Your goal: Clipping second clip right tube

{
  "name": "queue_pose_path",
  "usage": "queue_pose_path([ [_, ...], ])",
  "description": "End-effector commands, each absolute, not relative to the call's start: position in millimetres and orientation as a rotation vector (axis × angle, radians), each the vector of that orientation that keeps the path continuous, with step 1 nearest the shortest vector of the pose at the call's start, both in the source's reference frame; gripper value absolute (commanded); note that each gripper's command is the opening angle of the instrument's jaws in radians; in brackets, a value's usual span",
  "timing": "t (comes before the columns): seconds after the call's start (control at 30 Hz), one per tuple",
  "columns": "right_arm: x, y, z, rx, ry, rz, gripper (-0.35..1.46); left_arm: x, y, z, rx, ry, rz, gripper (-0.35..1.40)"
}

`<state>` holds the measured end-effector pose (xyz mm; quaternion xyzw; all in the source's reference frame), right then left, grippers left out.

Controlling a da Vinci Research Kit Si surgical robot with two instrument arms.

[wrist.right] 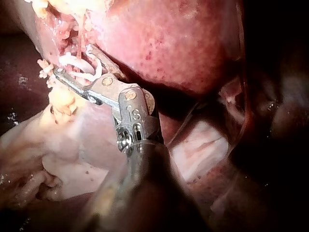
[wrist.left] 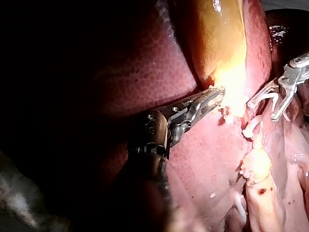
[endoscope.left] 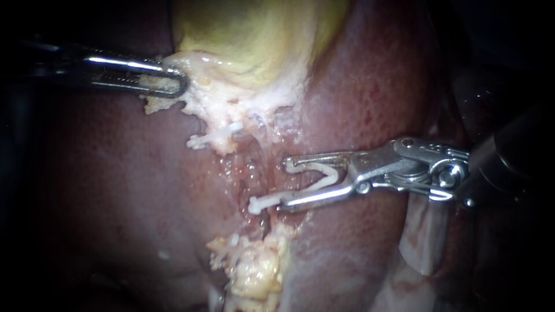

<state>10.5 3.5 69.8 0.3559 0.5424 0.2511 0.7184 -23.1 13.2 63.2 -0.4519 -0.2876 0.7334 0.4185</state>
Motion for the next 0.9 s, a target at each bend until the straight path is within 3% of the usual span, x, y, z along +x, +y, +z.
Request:
queue_pose_path([
  [0.03,10.5,3.5,69.9,0.787,1.199,0.555,0.47,-23.1,13.2,63.2,-1.133,-0.721,1.839,-0.35],
  [0.9,13.4,2.1,74.8,0.747,1.178,0.547,0.49,-23.1,13.2,63.2,-1.133,-0.721,1.839,-0.35],
])
